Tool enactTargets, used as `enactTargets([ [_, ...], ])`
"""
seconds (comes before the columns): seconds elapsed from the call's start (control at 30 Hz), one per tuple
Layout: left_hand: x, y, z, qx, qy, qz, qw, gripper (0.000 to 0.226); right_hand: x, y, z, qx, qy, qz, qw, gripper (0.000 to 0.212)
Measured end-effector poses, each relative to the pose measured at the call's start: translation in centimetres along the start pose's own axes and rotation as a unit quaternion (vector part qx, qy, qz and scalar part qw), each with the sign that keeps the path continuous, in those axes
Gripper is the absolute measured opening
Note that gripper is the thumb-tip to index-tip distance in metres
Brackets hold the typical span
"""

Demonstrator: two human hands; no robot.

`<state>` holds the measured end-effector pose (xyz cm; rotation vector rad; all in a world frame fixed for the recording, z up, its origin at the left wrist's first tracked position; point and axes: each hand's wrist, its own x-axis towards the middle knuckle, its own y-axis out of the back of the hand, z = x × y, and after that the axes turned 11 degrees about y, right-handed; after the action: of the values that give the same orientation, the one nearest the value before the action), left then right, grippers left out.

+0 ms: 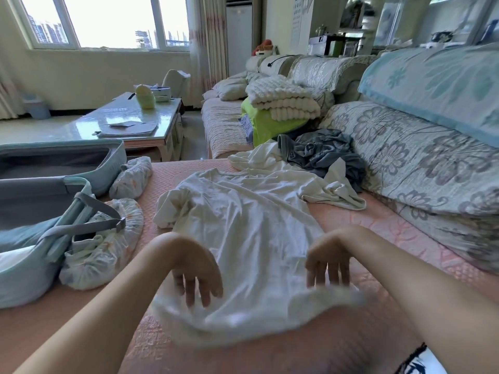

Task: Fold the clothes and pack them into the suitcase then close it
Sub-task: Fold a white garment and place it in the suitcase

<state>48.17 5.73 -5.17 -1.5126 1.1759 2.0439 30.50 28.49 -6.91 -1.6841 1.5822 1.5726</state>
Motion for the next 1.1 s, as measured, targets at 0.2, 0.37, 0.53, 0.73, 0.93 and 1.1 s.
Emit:
enactTargets([
  [0.2, 2.5, -2.6, 5.6, 0.032, -0.182, 0.254, 0.949, 0.037, 0.8, -0.5, 3.8, -0.053, 0.053, 0.366, 0.928, 0.034],
  [0.37, 6.9, -7.0, 10.6, 0.213, -0.197, 0.310, 0.906, 0.103, 3.1, -1.7, 5.6, -0.092, -0.017, 0.356, 0.930, 0.072],
  [0.53, 8.1, -6.5, 12.9, 0.168, -0.242, 0.327, 0.898, 0.038, 3.4, -1.7, 6.9, -0.124, 0.057, 0.374, 0.917, 0.044],
  [0.73, 7.6, -7.1, 13.5, 0.007, -0.295, 0.184, 0.938, 0.011, 0.4, -1.7, 7.5, -0.229, -0.034, 0.325, 0.917, 0.040],
  [0.93, 6.5, -7.0, 11.5, -0.071, -0.294, 0.172, 0.937, 0.021, 0.1, -2.5, 3.6, -0.328, -0.042, 0.376, 0.866, 0.042],
  [1.1, 5.4, -4.3, 1.9, -0.005, -0.187, 0.443, 0.877, 0.020, 1.3, -4.1, -4.7, -0.220, 0.171, 0.341, 0.898, 0.023],
])
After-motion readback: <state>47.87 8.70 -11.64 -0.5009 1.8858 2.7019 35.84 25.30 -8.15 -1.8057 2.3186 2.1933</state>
